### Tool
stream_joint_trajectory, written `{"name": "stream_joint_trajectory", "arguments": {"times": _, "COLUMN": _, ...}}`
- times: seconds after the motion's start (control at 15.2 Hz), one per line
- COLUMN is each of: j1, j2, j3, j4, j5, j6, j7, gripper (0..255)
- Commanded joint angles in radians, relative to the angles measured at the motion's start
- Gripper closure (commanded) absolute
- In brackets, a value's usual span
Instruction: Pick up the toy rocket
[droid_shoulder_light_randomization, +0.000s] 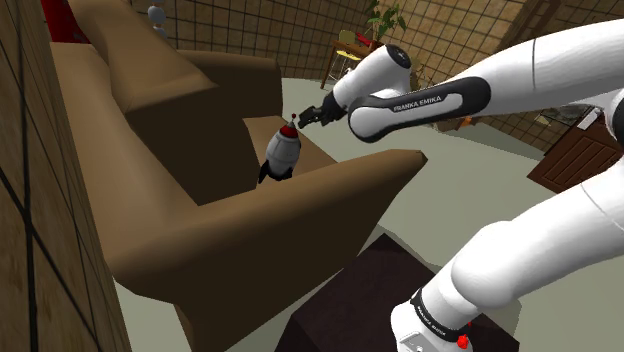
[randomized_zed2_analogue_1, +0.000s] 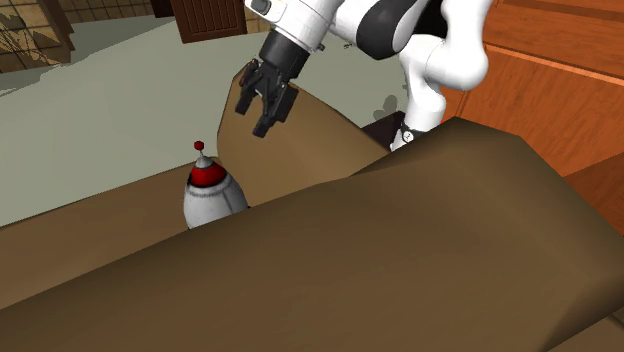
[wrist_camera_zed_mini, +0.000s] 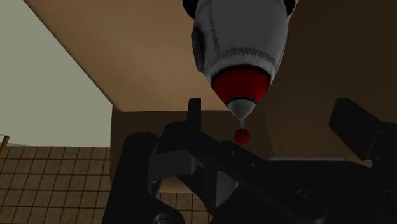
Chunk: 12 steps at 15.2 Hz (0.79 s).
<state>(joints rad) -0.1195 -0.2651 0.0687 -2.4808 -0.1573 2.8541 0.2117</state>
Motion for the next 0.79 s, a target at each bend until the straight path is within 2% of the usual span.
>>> {"name": "stream_joint_trajectory", "arguments": {"times": 0.0, "j1": -0.031, "j2": 0.082, "j3": 0.016, "j4": 0.029, "j5": -0.041, "j6": 0.104, "j7": 0.038, "gripper": 0}}
{"name": "stream_joint_trajectory", "arguments": {"times": 0.13, "j1": -0.081, "j2": 0.165, "j3": 0.049, "j4": 0.076, "j5": -0.126, "j6": 0.188, "j7": 0.116, "gripper": 0}}
{"name": "stream_joint_trajectory", "arguments": {"times": 0.2, "j1": -0.112, "j2": 0.207, "j3": 0.067, "j4": 0.105, "j5": -0.198, "j6": 0.224, "j7": 0.18, "gripper": 0}}
{"name": "stream_joint_trajectory", "arguments": {"times": 0.26, "j1": -0.143, "j2": 0.25, "j3": 0.082, "j4": 0.14, "j5": -0.303, "j6": 0.255, "j7": 0.272, "gripper": 0}}
{"name": "stream_joint_trajectory", "arguments": {"times": 0.33, "j1": -0.159, "j2": 0.295, "j3": 0.078, "j4": 0.184, "j5": -0.44, "j6": 0.281, "j7": 0.395, "gripper": 0}}
{"name": "stream_joint_trajectory", "arguments": {"times": 0.53, "j1": -0.127, "j2": 0.335, "j3": 0.021, "j4": 0.215, "j5": -0.622, "j6": 0.307, "j7": 0.56, "gripper": 0}}
{"name": "stream_joint_trajectory", "arguments": {"times": 0.73, "j1": -0.072, "j2": 0.369, "j3": -0.058, "j4": 0.239, "j5": -0.814, "j6": 0.33, "j7": 0.739, "gripper": 0}}
